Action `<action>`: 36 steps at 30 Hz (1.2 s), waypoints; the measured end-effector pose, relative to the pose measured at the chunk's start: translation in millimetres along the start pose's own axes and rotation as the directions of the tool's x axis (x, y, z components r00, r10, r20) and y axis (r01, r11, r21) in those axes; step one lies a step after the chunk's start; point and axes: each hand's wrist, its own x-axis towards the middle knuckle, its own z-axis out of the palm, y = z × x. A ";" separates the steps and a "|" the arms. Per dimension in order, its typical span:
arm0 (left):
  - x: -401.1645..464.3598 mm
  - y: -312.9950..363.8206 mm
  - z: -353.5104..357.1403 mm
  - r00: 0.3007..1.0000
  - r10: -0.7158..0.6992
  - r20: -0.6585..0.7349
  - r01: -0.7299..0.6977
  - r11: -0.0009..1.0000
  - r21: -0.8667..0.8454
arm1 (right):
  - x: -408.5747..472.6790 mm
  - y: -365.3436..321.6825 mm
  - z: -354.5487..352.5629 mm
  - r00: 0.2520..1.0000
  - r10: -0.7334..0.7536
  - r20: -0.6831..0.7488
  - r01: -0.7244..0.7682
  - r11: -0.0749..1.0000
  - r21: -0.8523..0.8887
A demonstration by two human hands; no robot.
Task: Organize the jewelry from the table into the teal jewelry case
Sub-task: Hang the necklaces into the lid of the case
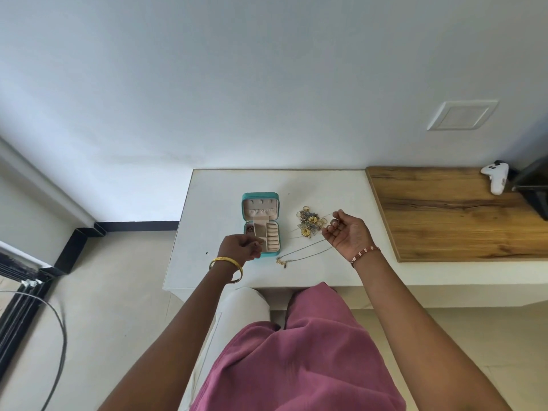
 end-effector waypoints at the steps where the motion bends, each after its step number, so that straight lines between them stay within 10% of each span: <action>1: 0.4 -1.5 3.2 1.000 -0.006 0.014 0.006 1.000 0.003 | 2.1 -0.3 -1.3 1.000 -0.004 -0.014 0.003 1.000 -0.023; 13: 31.0 -40.5 53.3 0.975 -0.221 0.024 0.220 0.974 0.051 | 50.1 -2.2 -40.8 0.973 -0.081 -0.214 -0.026 0.890 -0.456; 36: 46.0 -66.0 91.8 0.981 -0.169 -0.095 0.192 0.913 0.359 | 115.7 14.9 -87.2 0.932 -0.218 -0.291 -0.118 0.576 -0.809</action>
